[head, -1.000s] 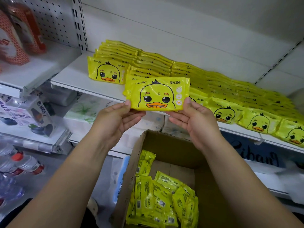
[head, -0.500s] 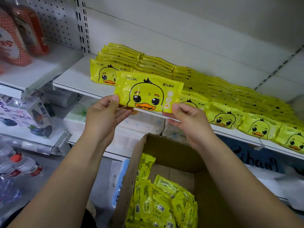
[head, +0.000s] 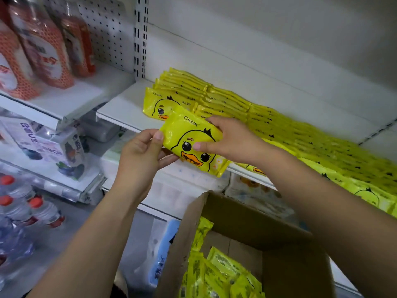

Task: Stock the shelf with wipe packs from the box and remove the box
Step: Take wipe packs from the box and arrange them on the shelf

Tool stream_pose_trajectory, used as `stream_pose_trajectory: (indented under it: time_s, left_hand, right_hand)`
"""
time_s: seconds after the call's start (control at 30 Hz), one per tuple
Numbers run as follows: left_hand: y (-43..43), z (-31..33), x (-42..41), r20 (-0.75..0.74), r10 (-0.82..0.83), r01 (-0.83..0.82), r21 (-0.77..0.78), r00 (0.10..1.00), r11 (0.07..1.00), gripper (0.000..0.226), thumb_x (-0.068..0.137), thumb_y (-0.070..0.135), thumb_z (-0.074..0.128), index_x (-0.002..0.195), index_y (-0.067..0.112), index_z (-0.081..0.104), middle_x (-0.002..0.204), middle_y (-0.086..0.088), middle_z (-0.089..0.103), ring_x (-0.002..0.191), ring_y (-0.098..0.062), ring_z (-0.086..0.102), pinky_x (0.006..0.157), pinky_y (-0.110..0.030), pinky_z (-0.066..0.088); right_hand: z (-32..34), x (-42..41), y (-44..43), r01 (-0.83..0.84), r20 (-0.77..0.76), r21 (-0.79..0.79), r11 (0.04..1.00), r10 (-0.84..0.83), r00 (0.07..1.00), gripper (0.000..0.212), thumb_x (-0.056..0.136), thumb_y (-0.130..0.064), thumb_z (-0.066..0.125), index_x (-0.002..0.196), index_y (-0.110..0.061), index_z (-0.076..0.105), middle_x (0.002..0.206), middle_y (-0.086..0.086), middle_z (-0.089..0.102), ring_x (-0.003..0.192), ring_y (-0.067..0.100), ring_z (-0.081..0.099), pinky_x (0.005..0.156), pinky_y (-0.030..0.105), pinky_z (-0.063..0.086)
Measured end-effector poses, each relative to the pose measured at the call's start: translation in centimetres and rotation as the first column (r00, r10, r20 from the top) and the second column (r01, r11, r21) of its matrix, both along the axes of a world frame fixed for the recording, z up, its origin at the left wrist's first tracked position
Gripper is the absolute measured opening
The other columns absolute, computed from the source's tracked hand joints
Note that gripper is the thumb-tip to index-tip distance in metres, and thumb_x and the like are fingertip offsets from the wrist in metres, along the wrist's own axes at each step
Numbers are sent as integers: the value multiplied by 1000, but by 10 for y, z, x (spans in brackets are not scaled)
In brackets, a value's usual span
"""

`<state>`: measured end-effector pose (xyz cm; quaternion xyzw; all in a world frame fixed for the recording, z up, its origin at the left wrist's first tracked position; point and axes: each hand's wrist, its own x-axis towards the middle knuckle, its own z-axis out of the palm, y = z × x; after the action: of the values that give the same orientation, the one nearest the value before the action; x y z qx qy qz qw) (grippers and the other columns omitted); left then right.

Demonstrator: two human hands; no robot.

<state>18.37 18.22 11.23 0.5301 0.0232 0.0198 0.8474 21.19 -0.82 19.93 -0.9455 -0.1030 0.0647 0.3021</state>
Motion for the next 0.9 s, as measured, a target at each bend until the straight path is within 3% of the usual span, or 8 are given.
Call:
stream_pose_trajectory:
  time_s: [0.1, 0.23, 0.33, 0.4, 0.47, 0.57, 0.7, 0.9]
  left_hand:
    - [9, -9, 10, 1, 127, -126, 75, 992, 989, 22, 108, 19, 48, 93, 15, 64, 84, 0, 75, 82, -17, 73, 73, -30, 61]
    - [36, -36, 27, 104, 395, -390, 512, 913, 766, 24, 102, 45, 47, 102, 27, 65, 99, 7, 74, 97, -19, 69, 88, -44, 56]
    - [53, -45, 29, 121, 440, -389, 707, 890, 591, 29, 104, 43, 48, 113, 20, 65, 108, 0, 71, 106, -25, 63, 86, -37, 47]
    - [57, -50, 33, 119, 382, -328, 771, 916, 546, 34, 105, 45, 46, 113, 19, 65, 109, -5, 70, 110, -29, 60, 84, -38, 46]
    - [54, -57, 42, 106, 306, -261, 811, 946, 523, 37, 105, 47, 43, 113, 20, 66, 111, -4, 69, 112, -29, 58, 81, -34, 41]
    - [46, -64, 56, 133, 200, -215, 852, 971, 478, 45, 104, 50, 40, 124, 18, 66, 127, -1, 66, 125, -24, 52, 94, -35, 43]
    - [38, -73, 74, 121, 142, -175, 867, 982, 466, 57, 97, 53, 35, 130, 16, 64, 142, -5, 59, 136, -26, 45, 109, -40, 39]
    - [22, -82, 88, 39, 98, -74, 919, 994, 387, 57, 103, 54, 34, 139, 19, 58, 161, -4, 37, 149, -25, 29, 115, -45, 34]
  right_hand:
    - [1, 28, 14, -60, 10, -74, 995, 61, 998, 28, 76, -36, 86, 93, -23, 69, 89, -8, 71, 80, 3, 66, 67, 23, 47]
    - [-6, 70, 39, -46, 122, -208, 977, 73, 990, 45, 79, -43, 83, 113, -20, 63, 102, -9, 65, 97, 18, 54, 72, 19, 35]
    - [-10, 102, 56, -24, 165, -196, 980, 57, 985, 35, 86, -40, 78, 111, -21, 62, 96, -11, 60, 98, 18, 54, 72, 19, 35]
    - [-17, 121, 67, -32, 179, -195, 980, 68, 982, 25, 87, -36, 77, 84, -19, 58, 77, -6, 51, 74, 14, 48, 55, 16, 29]
    - [-28, 140, 76, -55, 197, -175, 983, 90, 976, 41, 87, -32, 77, 68, -23, 42, 66, -7, 35, 60, 9, 32, 49, 19, 25]
    - [-52, 162, 84, -59, 210, -235, 970, 110, 972, 23, 87, -30, 77, 86, -14, 61, 78, -2, 45, 73, 15, 40, 55, 25, 25]
    - [-70, 178, 76, -29, 199, -329, 944, 100, 975, 48, 89, -32, 75, 128, -11, 58, 112, 4, 63, 99, 24, 58, 78, 26, 40]
    - [-74, 186, 72, 26, 307, -417, 909, 113, 945, 52, 85, -39, 77, 128, -16, 57, 127, 4, 60, 120, 26, 51, 91, 39, 48]
